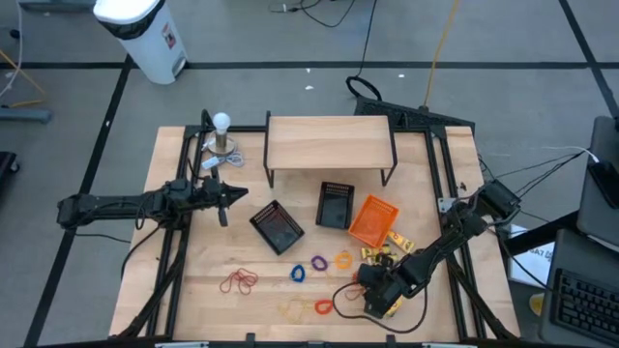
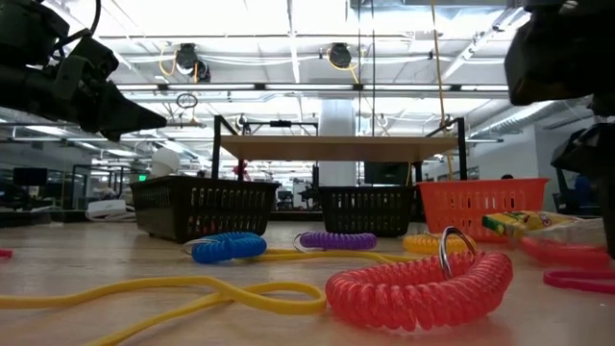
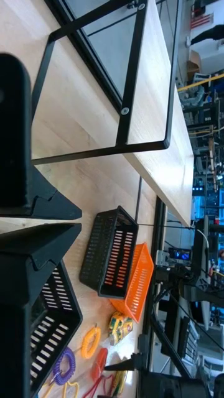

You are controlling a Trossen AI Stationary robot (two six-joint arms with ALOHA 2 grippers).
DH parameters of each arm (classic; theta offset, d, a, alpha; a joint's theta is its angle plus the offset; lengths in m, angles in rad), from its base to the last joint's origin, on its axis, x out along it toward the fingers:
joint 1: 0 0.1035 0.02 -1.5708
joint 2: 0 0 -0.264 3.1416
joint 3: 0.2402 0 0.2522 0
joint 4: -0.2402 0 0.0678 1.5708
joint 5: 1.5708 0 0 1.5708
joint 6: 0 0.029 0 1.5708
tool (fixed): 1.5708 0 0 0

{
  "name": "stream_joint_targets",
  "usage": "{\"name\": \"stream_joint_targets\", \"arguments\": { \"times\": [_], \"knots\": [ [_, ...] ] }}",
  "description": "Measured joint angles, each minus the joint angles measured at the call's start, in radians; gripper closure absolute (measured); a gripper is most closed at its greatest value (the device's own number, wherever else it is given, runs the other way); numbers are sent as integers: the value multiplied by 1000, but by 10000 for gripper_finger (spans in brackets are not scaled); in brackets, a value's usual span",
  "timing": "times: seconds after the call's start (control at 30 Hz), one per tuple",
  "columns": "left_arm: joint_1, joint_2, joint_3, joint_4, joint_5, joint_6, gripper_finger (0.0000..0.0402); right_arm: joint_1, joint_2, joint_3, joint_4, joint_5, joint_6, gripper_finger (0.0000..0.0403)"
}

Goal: Pick & Place Office Desk Supplies
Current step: Put the red rubber band into the left black bin

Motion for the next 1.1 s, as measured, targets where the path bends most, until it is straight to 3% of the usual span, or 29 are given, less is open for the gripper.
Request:
{"name": "stream_joint_targets", "arguments": {
  "times": [0.6,0.7,0.87,1.1],
  "knots": [
    [0,0,0,0,0,0,378,56,20,-1,-128,13,-130,262],
    [0,0,0,0,0,0,378,57,20,-1,-132,18,-127,291],
    [0,0,0,0,0,0,378,49,13,-4,-109,25,-131,385],
    [0,0,0,0,-1,0,378,24,-76,-5,-3,29,-249,401]
  ]
}}
